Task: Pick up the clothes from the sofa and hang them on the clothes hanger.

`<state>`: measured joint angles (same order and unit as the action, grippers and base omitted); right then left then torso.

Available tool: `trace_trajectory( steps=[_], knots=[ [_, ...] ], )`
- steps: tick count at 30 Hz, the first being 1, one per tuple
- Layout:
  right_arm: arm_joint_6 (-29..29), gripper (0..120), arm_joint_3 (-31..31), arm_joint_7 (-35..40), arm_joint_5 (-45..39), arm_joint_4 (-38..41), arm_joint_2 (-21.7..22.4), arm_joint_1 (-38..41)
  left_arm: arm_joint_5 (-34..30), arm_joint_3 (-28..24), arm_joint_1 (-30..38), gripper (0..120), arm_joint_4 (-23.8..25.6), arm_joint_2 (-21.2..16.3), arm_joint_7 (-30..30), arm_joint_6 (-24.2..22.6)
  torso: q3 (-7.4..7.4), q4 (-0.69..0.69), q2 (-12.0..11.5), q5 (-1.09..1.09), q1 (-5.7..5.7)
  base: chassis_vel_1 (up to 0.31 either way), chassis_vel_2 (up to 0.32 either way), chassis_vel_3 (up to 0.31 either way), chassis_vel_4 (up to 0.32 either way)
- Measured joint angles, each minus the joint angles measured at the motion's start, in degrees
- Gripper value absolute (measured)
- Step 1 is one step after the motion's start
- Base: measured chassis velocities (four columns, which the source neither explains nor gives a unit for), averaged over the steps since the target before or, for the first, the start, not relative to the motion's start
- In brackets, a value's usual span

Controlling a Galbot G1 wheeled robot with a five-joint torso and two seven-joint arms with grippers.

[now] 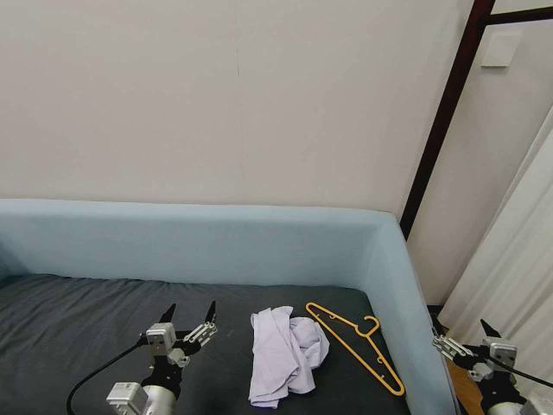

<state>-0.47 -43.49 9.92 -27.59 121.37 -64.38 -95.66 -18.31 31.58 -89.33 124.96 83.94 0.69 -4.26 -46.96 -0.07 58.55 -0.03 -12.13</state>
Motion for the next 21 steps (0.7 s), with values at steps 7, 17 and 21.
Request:
trace_trajectory(
  steps=[7, 17, 21],
  knots=[
    [0.0, 100, 0.0, 0.0, 0.0, 0.2, 0.1, 0.0, 0.1, -0.1, -0.4, 100, 0.4, 0.1, 0.2, -0.2, 0.00, 0.00, 0.0, 0.00, 0.00, 0.000, 0.000, 0.000, 0.000],
    [0.0, 100, 0.2, -0.1, -1.3, 0.3, 0.5, 0.0, 0.4, 0.1, -0.7, 100, 0.8, 0.4, 0.2, -0.2, 0.00, 0.00, 0.0, 0.00, 0.00, 0.000, 0.000, 0.000, 0.000],
    [-0.6, 100, 0.9, 0.1, -3.6, 0.3, 1.5, 0.2, 0.4, 0.5, -1.2, 100, 1.4, 0.0, 0.3, -0.2, 0.00, 0.00, 0.0, 0.00, 0.00, 0.000, 0.000, 0.000, 0.000]
  ],
)
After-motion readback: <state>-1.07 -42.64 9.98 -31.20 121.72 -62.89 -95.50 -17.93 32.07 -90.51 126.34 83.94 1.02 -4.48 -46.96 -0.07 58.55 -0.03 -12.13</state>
